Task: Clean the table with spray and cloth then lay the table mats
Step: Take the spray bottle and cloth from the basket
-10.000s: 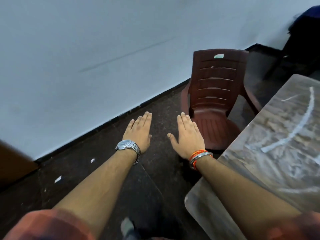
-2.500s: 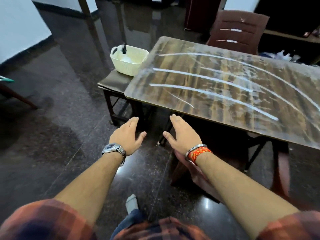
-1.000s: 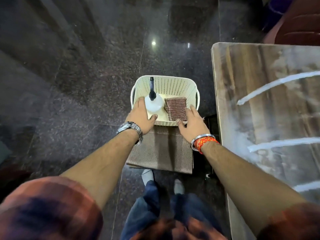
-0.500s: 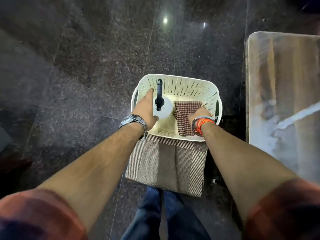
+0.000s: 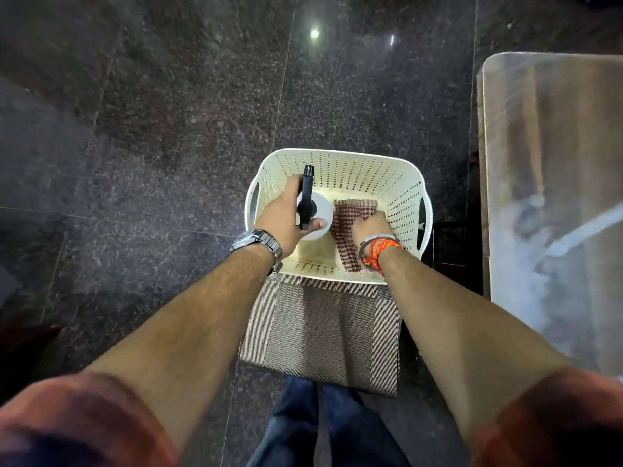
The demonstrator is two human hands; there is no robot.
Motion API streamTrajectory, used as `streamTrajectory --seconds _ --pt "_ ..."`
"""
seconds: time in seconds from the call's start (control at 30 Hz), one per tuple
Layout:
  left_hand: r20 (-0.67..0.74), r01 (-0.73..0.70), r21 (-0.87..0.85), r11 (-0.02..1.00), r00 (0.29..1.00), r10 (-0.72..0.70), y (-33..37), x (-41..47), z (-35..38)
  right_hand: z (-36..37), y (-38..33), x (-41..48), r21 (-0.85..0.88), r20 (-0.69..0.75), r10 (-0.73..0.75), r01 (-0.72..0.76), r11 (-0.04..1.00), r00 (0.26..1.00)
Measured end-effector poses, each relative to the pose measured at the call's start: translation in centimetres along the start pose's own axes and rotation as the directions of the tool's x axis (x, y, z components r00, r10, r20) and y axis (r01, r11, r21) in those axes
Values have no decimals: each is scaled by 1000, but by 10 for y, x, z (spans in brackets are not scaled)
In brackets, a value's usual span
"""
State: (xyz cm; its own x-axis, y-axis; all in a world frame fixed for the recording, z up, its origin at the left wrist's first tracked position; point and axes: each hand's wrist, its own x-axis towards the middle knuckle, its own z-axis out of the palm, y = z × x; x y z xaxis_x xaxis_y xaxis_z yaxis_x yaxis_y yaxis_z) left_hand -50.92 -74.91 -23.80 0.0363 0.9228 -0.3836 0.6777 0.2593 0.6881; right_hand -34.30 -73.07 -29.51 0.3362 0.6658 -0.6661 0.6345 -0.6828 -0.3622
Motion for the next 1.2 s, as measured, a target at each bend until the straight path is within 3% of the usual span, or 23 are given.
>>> streamTrajectory --seconds 0.13,0.23,0.43,0.63,0.87,1.03,1.2 --pt "-30 -55 16 998 998 56 4 -1 3 -10 4 -12 105 -21 -174 175 979 985" --pt "46 -74 44 996 996 72 7 0 10 -16 5 -22 173 -22 -193 194 966 981" --pt "31 -39 78 996 999 36 -1 -3 12 -19 1 -37 194 -38 -226 229 954 973" --pt "-49 -133 -101 986 991 128 15 -26 6 -35 -6 -64 404 -170 -217 269 875 961" --pt "-159 -187 -291 938 976 146 105 -49 7 -114 -2 -113 434 -550 -148 432 790 822" --pt "-157 -156 -355 922 982 106 184 -80 28 -188 29 -154 398 -682 -90 471 788 726" --pt "-67 -145 -276 950 989 131 243 -114 54 -246 93 -177 430 -759 45 448 784 649"
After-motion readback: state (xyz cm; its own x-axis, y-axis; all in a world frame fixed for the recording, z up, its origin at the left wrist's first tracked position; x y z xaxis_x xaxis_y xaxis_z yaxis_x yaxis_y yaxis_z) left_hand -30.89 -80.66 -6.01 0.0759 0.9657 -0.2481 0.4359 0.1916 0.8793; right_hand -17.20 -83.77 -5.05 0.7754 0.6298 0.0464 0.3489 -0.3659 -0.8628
